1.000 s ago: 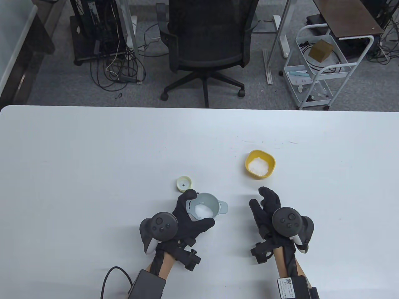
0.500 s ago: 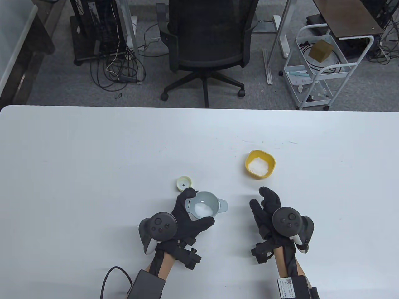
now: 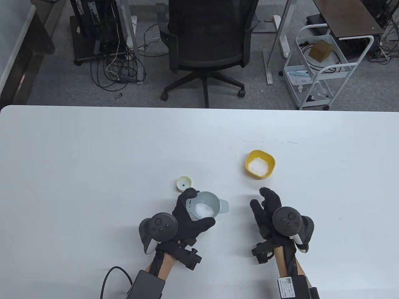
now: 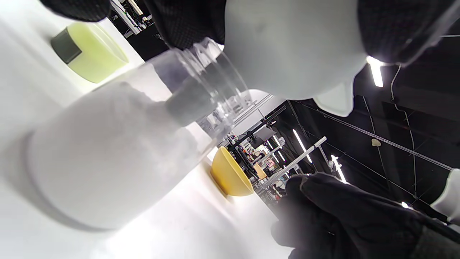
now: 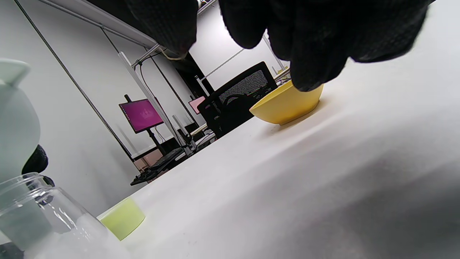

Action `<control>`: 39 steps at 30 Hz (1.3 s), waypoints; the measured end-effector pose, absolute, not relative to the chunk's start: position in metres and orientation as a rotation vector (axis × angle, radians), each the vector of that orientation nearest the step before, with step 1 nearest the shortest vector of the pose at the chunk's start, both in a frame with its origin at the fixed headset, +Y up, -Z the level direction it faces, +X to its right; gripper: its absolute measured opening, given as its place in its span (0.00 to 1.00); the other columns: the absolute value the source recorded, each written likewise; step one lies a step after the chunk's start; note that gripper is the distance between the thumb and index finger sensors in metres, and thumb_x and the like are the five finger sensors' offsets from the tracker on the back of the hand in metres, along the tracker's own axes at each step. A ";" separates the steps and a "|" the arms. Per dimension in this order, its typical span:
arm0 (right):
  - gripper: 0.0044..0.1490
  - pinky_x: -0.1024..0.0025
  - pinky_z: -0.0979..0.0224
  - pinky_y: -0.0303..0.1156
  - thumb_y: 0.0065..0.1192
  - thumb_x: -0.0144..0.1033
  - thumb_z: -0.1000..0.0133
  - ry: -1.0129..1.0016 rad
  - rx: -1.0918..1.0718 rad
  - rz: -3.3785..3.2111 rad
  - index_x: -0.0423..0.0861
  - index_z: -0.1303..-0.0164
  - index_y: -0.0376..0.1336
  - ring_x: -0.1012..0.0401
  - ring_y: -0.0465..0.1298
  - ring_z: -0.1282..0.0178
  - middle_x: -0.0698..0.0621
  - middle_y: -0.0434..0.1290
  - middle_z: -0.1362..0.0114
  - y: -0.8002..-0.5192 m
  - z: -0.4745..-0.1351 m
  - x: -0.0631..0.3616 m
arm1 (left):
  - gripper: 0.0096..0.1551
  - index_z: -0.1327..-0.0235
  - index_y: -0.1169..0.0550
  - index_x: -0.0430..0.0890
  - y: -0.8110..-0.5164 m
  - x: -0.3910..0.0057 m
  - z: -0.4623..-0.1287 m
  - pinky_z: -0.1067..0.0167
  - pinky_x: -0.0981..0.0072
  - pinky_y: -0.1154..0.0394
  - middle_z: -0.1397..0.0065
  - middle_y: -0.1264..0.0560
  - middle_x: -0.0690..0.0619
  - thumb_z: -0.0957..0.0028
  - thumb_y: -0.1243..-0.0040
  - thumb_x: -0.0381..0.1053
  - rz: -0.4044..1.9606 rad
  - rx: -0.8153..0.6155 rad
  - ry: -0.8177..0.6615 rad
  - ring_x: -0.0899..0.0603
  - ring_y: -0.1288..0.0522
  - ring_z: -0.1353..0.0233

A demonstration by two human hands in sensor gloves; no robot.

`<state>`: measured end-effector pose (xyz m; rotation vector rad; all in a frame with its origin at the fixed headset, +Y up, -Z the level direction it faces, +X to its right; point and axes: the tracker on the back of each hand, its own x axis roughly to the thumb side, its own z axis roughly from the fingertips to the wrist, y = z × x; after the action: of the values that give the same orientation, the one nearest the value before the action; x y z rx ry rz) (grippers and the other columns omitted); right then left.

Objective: Unscrew the press dispenser and pour salt into it

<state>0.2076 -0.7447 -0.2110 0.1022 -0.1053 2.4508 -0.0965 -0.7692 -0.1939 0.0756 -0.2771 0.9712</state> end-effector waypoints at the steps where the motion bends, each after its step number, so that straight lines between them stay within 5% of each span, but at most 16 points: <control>1: 0.42 0.26 0.35 0.64 0.51 0.37 0.28 -0.105 0.102 2.451 0.20 0.18 0.50 0.27 0.69 0.32 0.17 0.55 0.21 -0.745 -0.211 0.208 | 0.72 0.13 0.56 0.44 -0.770 -0.096 -0.194 0.37 0.15 0.36 0.14 0.36 0.40 0.55 0.36 0.79 0.959 0.073 -0.276 0.31 0.31 0.19; 39: 0.42 0.26 0.35 0.64 0.51 0.37 0.28 -0.074 0.119 2.477 0.20 0.17 0.50 0.27 0.69 0.32 0.17 0.55 0.21 -0.749 -0.212 0.204 | 0.73 0.13 0.56 0.44 -0.765 -0.097 -0.193 0.37 0.17 0.35 0.15 0.36 0.40 0.56 0.36 0.79 1.010 0.069 -0.269 0.32 0.31 0.19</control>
<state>0.2045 -0.7487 -0.2121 0.1188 -0.0742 2.4769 -0.0970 -0.7649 -0.1931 0.0692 -0.2687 1.0098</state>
